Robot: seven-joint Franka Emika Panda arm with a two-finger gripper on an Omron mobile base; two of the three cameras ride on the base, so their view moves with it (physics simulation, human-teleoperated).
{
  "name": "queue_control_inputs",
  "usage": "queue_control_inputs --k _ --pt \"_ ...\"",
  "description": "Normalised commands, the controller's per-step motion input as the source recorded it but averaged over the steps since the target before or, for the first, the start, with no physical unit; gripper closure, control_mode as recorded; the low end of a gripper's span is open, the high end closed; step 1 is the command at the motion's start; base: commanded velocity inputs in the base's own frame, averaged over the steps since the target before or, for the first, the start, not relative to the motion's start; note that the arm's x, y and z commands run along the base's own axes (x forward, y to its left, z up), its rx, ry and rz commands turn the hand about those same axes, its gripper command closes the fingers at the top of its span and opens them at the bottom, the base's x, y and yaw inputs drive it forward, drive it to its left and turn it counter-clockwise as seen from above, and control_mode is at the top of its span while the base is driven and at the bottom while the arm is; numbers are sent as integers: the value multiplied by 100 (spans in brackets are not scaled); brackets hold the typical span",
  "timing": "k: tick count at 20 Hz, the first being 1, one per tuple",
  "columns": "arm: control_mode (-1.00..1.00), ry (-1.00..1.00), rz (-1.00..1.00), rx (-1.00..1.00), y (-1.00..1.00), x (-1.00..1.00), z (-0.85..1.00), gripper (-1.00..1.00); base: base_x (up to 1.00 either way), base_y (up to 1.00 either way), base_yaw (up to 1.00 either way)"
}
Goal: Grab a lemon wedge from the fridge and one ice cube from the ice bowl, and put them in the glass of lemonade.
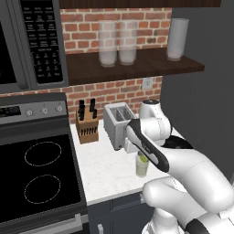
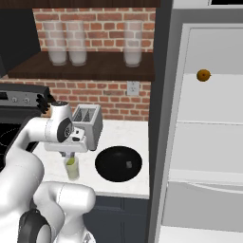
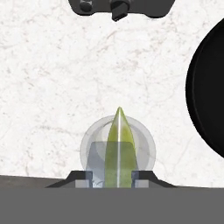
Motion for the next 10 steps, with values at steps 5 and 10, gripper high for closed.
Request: queue_control_inputs --k 5,10 --pt "-100 0 0 0 0 0 0 100 0 0 0" --pt "-100 0 0 0 0 1 0 100 0 0 0"
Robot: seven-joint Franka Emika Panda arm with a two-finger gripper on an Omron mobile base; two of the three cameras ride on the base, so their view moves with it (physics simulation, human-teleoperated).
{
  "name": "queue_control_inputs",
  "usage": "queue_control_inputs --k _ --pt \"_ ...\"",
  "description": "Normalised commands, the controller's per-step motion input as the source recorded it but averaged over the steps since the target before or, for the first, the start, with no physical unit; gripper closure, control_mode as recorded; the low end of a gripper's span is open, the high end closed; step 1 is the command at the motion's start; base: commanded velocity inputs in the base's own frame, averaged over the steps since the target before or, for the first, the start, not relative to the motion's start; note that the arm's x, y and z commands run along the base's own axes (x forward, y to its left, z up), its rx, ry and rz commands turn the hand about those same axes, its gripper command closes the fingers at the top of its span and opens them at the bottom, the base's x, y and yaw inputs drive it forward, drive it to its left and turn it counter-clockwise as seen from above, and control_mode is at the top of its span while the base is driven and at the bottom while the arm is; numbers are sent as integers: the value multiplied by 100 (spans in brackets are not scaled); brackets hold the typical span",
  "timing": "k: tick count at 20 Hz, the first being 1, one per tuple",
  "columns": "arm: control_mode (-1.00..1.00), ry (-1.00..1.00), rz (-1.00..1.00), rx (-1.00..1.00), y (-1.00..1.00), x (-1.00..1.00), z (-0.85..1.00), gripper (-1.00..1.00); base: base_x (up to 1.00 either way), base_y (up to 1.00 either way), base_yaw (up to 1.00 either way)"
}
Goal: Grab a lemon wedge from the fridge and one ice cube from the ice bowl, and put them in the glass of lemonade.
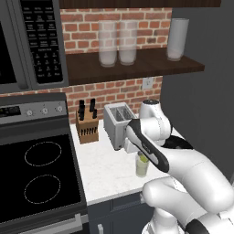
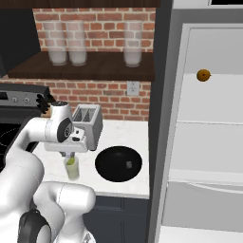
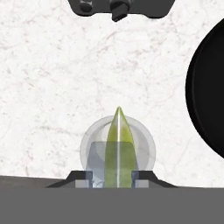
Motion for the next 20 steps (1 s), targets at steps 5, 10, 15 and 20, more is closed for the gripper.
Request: queue_control_inputs --k 5,10,15,20 --pt "-100 0 -1 0 0 5 0 100 0 0 0" --pt "-100 3 0 0 0 2 0 100 0 0 0" --pt "-100 5 0 0 0 0 0 100 0 0 0" --pt "-100 0 0 0 0 -5 8 100 0 0 0"
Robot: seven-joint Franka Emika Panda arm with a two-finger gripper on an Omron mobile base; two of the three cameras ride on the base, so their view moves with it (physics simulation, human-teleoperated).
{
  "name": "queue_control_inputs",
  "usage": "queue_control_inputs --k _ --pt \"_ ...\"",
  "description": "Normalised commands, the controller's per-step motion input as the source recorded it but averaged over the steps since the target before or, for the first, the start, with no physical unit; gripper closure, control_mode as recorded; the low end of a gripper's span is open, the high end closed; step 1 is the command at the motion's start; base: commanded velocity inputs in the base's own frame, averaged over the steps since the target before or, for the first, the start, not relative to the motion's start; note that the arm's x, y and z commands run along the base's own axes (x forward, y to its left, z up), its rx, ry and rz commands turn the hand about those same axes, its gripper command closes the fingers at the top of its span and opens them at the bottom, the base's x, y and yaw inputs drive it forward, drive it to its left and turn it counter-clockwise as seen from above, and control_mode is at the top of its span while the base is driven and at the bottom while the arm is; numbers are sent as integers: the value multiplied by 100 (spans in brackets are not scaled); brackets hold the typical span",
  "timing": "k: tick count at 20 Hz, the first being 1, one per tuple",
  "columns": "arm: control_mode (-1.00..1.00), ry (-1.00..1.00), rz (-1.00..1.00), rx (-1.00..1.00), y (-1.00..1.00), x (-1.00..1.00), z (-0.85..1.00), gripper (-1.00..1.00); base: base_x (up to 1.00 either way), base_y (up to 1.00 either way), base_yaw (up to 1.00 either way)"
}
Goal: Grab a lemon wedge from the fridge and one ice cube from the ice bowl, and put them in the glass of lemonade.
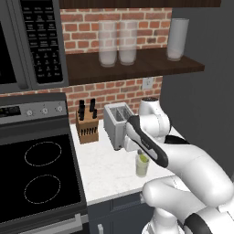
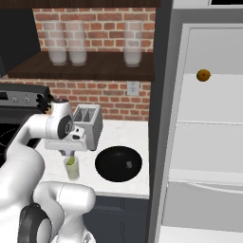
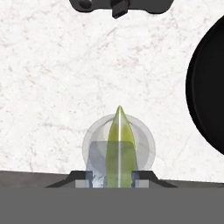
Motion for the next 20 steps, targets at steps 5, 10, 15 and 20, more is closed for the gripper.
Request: queue_control_inputs --k 5,10,15,20 --pt "-100 0 0 0 0 0 19 100 0 0 0" --pt "-100 0 0 0 0 1 1 100 0 0 0" --pt "-100 2 0 0 0 12 0 100 0 0 0" --pt "-100 1 0 0 0 4 0 100 0 0 0"
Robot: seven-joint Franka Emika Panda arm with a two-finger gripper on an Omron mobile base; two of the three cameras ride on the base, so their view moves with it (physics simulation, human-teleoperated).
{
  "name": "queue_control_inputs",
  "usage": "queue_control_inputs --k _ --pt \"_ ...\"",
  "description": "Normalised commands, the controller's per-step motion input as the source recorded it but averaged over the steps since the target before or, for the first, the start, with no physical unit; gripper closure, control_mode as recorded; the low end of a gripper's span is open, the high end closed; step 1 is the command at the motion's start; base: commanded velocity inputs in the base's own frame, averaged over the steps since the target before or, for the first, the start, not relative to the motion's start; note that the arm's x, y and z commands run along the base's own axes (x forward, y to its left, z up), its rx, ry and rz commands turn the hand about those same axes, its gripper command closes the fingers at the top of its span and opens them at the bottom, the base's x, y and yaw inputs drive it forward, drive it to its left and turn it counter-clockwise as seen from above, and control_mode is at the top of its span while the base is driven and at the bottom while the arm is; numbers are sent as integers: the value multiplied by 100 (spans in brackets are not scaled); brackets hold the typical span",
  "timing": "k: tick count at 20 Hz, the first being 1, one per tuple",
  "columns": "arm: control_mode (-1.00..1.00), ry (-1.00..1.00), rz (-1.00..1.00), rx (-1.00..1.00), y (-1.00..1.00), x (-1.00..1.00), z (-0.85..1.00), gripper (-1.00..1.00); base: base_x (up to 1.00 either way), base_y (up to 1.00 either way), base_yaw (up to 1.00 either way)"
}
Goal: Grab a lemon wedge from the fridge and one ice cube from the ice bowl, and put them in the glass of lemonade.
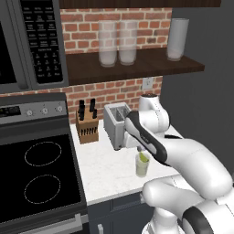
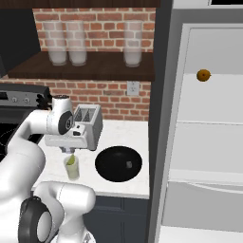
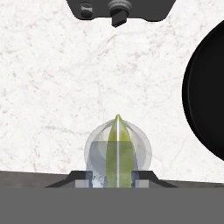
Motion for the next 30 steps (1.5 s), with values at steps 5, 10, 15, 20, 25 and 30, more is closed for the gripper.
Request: queue_control_inputs --k 5,10,15,20,25,30 --pt "-100 0 0 0 0 1 -1 100 0 0 0" --pt "-100 0 -1 0 0 7 -7 100 0 0 0" --pt "-100 -1 0 0 0 0 -10 100 0 0 0" --pt "-100 0 -1 0 0 0 0 -100 0 0 0" --pt "-100 0 0 0 0 0 0 -100 0 0 0" --pt "-100 0 0 0 0 0 0 -100 0 0 0"
